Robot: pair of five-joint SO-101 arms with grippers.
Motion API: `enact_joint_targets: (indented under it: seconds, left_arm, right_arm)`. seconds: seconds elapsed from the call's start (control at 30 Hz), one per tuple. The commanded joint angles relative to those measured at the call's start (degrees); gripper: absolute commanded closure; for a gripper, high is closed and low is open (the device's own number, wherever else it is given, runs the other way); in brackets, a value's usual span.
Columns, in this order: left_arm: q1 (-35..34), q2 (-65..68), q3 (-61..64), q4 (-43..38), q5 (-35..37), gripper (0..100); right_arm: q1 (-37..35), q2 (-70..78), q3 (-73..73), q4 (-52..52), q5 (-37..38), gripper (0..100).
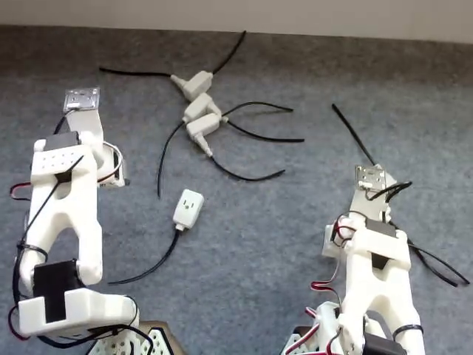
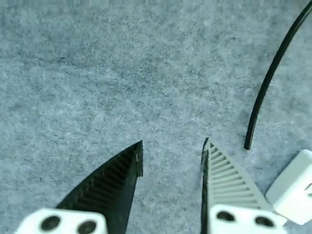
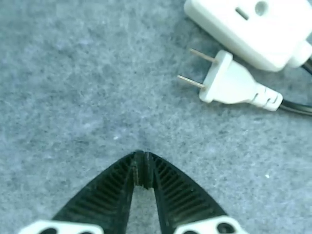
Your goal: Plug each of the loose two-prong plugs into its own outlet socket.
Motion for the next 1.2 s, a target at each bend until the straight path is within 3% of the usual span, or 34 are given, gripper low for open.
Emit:
enact_joint_targets:
  seconds: [0.0,0.13,0.27,0.4,0.73,0.93,1.17]
  left_arm:
    - [6.2,-3.2,-4.6,10.1,-0.3,80]
    - [16.0,-4.1,-6.6,20.2,-0.1,80]
    - [24.4,-0.9,-1.9,16.0,0.1,80]
    - [26.8,3.8,2.0,9.0,4.0,80]
    - [26.9,12.9,-1.6,5.3,4.9,80]
    - [34.7,7.3,-2.6,9.8,9.5,80]
    - [43.9,-3.0,2.1,9.8,12.2,80]
  right_arm:
    - [0.3,-1.5,-0.3,-0.7,-0.2,99.2]
    - [0.3,-1.5,-0.3,-0.7,-0.2,99.2]
    - [0.3,-1.5,-0.3,-0.7,-0.2,99.2]
    - [0.3,-1.5,-0.3,-0.7,-0.2,99.2]
    - [0.4,-1.8,-0.3,-0.7,-0.1,99.2]
    - [0.4,-1.8,-0.3,-0.7,0.0,99.2]
    - [0.5,-1.8,-0.3,-0.7,0.0,99.2]
